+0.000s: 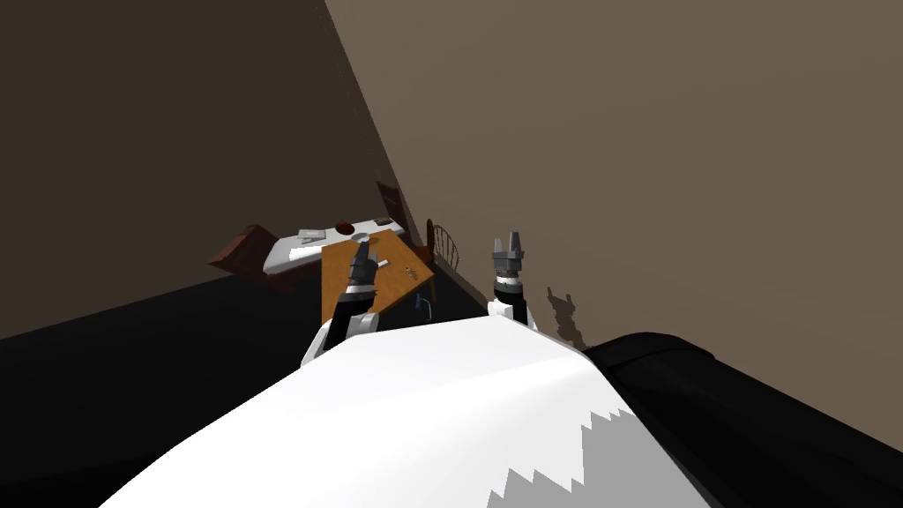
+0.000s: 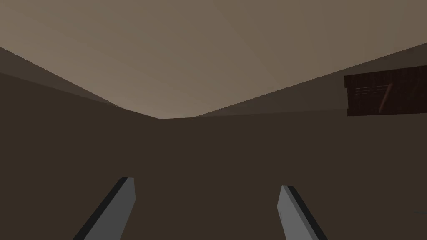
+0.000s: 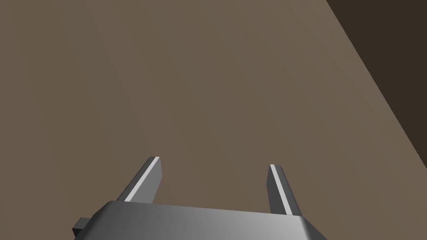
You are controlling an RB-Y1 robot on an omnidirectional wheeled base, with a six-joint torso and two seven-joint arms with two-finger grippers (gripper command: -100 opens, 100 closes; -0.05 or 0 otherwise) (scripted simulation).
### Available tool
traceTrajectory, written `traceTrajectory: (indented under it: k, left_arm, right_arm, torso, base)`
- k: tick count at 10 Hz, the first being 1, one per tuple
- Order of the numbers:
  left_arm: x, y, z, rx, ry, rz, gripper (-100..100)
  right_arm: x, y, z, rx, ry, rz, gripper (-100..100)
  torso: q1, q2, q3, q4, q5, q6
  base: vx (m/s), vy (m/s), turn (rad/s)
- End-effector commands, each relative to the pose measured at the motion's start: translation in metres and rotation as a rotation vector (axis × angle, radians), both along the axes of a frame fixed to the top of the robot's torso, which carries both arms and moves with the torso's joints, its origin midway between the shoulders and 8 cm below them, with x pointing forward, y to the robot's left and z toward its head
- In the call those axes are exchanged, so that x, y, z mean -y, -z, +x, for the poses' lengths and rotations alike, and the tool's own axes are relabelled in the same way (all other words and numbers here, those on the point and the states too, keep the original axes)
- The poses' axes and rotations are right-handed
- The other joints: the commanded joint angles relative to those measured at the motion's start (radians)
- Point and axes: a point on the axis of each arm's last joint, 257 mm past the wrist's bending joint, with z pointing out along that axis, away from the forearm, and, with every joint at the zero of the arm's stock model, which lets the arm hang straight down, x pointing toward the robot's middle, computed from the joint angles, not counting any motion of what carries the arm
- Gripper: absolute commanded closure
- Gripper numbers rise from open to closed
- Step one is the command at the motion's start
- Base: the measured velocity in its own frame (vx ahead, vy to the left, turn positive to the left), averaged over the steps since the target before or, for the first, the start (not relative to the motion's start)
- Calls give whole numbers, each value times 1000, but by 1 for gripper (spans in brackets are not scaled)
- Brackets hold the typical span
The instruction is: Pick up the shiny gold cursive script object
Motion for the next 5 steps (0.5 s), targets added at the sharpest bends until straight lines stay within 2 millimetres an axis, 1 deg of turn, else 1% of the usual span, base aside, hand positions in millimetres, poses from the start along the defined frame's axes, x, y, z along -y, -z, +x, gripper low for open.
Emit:
traceTrajectory:
  k: [1, 3, 4, 5]
  left_arm:
    - [-4, 13, 7, -28, -5, 9, -100]
    - [-13, 39, 24, -107, -22, 27, -100]
    - [-18, 54, 32, -148, -31, 36, -100]
    - [-19, 55, 32, -153, -31, 36, -100]
  right_arm:
    - [0, 0, 0, 0, 0, 0, 0]
    - [0, 0, 0, 0, 0, 0, 0]
    - [0, 0, 0, 0, 0, 0, 0]
    - [0, 0, 0, 0, 0, 0, 0]
  torso:
    - [0, 0, 0, 0, 0, 0]
    - [2, 0, 0, 0, 0, 0]
    - [1, 0, 0, 0, 0, 0]
    - [0, 0, 0, 0, 0, 0]
  base:
    - [0, -35, 4]
    - [0, -38, -1]
    - [4, -65, -10]
    - [6, -44, 2]
